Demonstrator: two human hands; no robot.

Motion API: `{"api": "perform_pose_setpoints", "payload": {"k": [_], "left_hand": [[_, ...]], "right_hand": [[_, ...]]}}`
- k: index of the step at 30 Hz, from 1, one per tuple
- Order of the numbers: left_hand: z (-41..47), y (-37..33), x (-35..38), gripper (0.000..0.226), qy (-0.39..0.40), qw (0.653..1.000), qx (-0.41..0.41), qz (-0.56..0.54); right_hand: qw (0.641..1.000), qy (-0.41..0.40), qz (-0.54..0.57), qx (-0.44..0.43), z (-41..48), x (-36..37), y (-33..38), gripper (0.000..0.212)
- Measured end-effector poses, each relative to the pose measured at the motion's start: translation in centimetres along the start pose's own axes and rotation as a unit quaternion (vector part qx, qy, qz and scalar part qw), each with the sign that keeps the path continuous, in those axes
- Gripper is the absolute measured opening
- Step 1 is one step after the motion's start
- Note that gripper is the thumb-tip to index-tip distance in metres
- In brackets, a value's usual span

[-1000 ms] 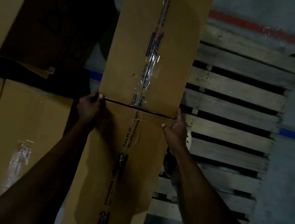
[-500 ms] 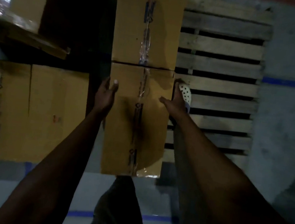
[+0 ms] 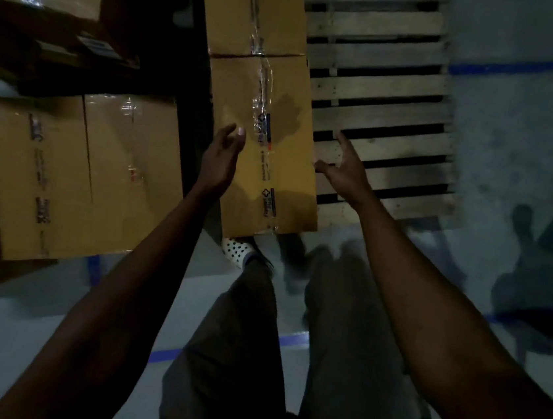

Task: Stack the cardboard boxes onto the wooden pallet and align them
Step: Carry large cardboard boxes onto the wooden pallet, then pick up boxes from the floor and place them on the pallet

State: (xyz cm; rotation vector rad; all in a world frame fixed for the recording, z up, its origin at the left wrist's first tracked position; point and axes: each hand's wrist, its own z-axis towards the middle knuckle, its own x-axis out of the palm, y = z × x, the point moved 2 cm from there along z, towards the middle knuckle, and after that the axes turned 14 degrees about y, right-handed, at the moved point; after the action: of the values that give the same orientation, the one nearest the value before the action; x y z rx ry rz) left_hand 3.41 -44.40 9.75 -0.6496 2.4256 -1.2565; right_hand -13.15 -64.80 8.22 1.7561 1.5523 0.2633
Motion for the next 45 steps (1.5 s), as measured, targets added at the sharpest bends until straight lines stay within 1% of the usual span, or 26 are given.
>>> {"api": "perform_pose_setpoints", "payload": {"k": [3,6,10,13,14,16,19,21,24,26,29,32,35,36,38,42,45], "left_hand": [[-4.1,0.6,1.8,0.062,0.005,1.0,-0.007,-0.023],[-8.1,1.7,3.4,0.076,0.008,0.998,-0.022,-0.056],[-14.5,2.0,5.8,0.067,-0.014,0.999,-0.004,-0.044],[-20.9,2.3,7.4,0.076,-0.027,0.998,0.0,-0.051],[-23.2,2.6,7.8,0.076,-0.03,0.998,0.007,-0.055],[-27.9,2.8,8.1,0.067,-0.04,0.997,0.012,-0.064],[-34.4,4.4,6.4,0.057,-0.089,0.993,0.008,-0.081],[-38.2,6.0,4.0,0.053,-0.124,0.989,-0.002,-0.086],[-43.4,7.8,-0.8,0.031,-0.17,0.98,-0.002,-0.1],[-46.0,9.3,-4.6,0.027,-0.208,0.971,-0.002,-0.116],[-48.6,11.7,-10.9,0.035,-0.253,0.956,-0.01,-0.15],[-50.2,14.9,-16.9,0.039,-0.278,0.942,-0.018,-0.185],[-51.5,19.0,-23.5,0.062,-0.295,0.933,-0.043,-0.201],[-52.0,20.2,-25.7,0.061,-0.302,0.928,-0.045,-0.214],[-53.5,22.1,-29.8,0.05,-0.32,0.916,-0.052,-0.235],[-56.2,25.3,-37.2,0.047,-0.335,0.9,-0.079,-0.266],[-57.5,26.6,-42.1,0.025,-0.351,0.891,-0.084,-0.275]], "right_hand": [[1.0,-0.005,0.022,-0.004,-4.0,1.3,-0.6,0.087],[0.999,-0.002,0.044,-0.016,-8.1,2.5,-1.0,0.085],[0.995,-0.013,0.083,-0.052,-15.2,4.2,-0.9,0.082],[0.993,-0.021,0.09,-0.077,-21.0,6.5,-0.8,0.079],[0.992,-0.02,0.085,-0.088,-22.7,7.4,-0.7,0.079],[0.992,-0.009,0.066,-0.106,-25.4,9.7,-0.2,0.077],[0.989,0.026,0.044,-0.139,-28.4,15.1,1.9,0.073],[0.984,0.057,0.039,-0.162,-30.0,19.6,3.9,0.072],[0.975,0.111,0.036,-0.188,-32.3,26.7,6.7,0.073],[0.97,0.136,0.017,-0.2,-33.3,31.3,8.2,0.073],[0.962,0.173,-0.028,-0.209,-33.7,37.5,10.3,0.072],[0.965,0.172,-0.052,-0.191,-32.7,42.8,12.6,0.071],[0.971,0.164,-0.046,-0.166,-31.1,49.4,15.9,0.071],[0.971,0.167,-0.044,-0.165,-30.8,51.8,17.2,0.071],[0.97,0.178,-0.046,-0.159,-30.6,56.7,19.7,0.071],[0.96,0.229,-0.039,-0.158,-31.9,64.7,23.8,0.071],[0.953,0.253,-0.057,-0.155,-31.8,69.3,26.1,0.07]]}}
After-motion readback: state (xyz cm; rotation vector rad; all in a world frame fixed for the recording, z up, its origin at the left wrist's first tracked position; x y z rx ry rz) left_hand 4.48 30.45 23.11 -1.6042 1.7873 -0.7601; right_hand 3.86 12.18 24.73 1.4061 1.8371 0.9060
